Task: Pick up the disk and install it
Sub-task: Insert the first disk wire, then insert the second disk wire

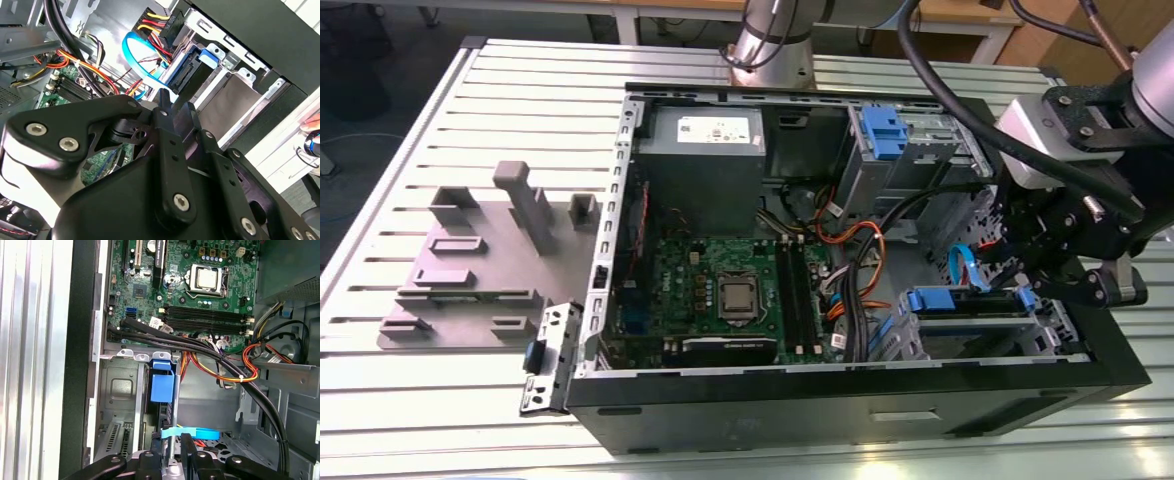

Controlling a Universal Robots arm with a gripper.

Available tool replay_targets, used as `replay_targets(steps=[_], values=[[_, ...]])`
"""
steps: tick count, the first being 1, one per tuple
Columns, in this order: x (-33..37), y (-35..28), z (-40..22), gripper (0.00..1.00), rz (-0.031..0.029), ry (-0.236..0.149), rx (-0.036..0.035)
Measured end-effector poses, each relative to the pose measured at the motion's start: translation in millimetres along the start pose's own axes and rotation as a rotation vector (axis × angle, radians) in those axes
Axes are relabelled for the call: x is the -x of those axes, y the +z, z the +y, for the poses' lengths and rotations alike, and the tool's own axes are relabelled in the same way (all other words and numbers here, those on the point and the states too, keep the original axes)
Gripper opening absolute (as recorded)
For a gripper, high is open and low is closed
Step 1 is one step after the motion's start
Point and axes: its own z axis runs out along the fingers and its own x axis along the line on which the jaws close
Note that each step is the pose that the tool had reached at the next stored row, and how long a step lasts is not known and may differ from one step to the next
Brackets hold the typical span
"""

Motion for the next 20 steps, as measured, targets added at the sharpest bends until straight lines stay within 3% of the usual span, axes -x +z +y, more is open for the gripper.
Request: replay_targets(steps=[7,9,20], values=[[0.0,-0.2,0.0,0.30,0.0000,0.000,0.0001],[0.1,-0.3,0.0,0.30,-0.0002,0.000,0.0045],[0.1,-0.2,0.0,0.30,-0.0007,0.001,0.0120]])
